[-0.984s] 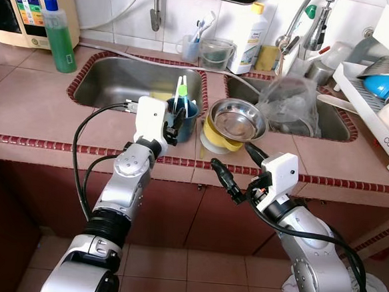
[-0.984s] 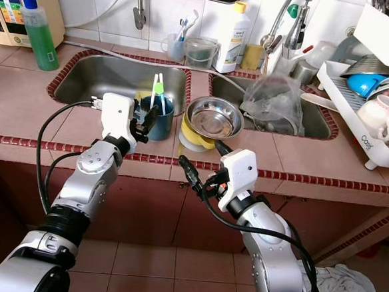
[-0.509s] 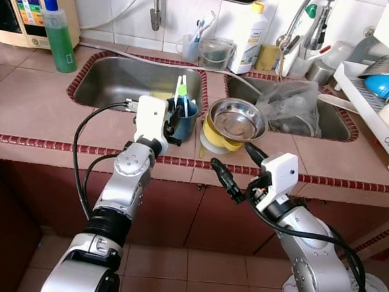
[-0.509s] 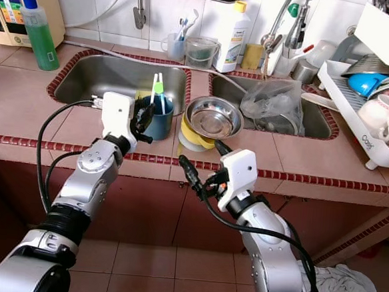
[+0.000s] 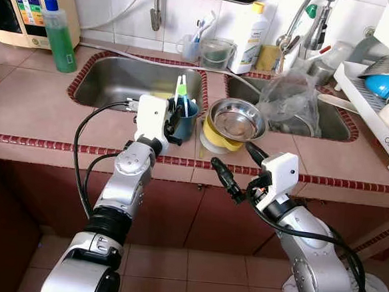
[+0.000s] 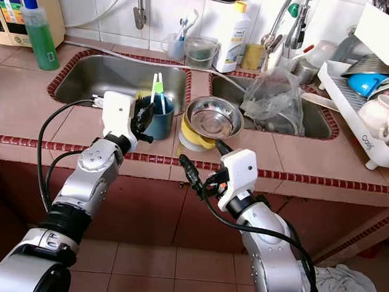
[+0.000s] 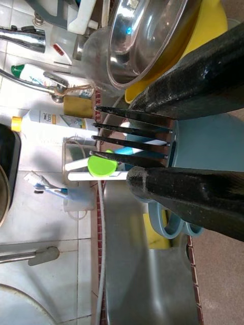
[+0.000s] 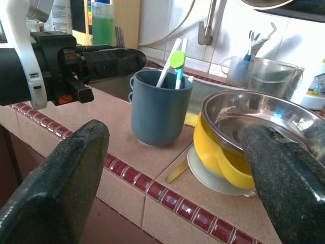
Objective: Kitchen organization
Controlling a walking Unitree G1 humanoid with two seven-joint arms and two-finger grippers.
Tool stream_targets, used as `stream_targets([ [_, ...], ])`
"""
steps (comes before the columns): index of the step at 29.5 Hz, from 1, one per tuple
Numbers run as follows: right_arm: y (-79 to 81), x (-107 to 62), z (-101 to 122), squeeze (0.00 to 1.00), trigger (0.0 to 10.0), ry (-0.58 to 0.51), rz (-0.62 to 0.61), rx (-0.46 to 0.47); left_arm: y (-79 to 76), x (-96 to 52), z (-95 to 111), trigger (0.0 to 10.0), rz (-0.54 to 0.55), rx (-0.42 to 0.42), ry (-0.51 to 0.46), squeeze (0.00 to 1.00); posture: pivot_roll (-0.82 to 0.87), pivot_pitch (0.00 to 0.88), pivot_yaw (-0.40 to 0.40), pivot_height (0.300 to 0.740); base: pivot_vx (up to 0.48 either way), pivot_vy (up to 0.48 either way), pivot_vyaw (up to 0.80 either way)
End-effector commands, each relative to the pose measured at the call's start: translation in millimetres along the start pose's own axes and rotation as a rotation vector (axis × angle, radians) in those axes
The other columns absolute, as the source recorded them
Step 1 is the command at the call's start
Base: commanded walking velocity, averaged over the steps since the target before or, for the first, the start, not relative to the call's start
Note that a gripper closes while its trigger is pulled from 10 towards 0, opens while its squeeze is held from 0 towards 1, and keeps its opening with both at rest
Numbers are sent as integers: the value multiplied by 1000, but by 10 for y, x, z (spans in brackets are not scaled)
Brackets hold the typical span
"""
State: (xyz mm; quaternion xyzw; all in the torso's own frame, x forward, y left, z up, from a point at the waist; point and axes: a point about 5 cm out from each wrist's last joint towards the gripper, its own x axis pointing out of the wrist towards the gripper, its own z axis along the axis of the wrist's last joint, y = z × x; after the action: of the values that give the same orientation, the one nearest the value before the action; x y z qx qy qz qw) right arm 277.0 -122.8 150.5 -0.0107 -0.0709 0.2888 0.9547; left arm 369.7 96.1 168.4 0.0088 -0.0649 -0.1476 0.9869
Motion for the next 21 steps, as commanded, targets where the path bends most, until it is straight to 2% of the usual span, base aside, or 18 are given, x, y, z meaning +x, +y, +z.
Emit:
stream_targets([
  [1,-25,14,59,0,10000,-19,-4,-14,-29,44,61,157,-7,1,-12,0,-45,0,-56,740,0,0,0],
  [2,-29,16,60,0,10000,-20,-5,-14,-29,48,64,9804,-8,7,-9,0,-45,0,-56,740,0,0,0],
  [9,-33,29,63,0,10000,-24,-10,-15,-18,79,132,10000,-20,12,-13,0,-40,0,-55,740,0,0,0],
  [21,-25,60,65,0,10000,-31,-7,-10,-70,135,365,10000,-140,62,-53,0,-34,0,-53,740,0,0,0],
])
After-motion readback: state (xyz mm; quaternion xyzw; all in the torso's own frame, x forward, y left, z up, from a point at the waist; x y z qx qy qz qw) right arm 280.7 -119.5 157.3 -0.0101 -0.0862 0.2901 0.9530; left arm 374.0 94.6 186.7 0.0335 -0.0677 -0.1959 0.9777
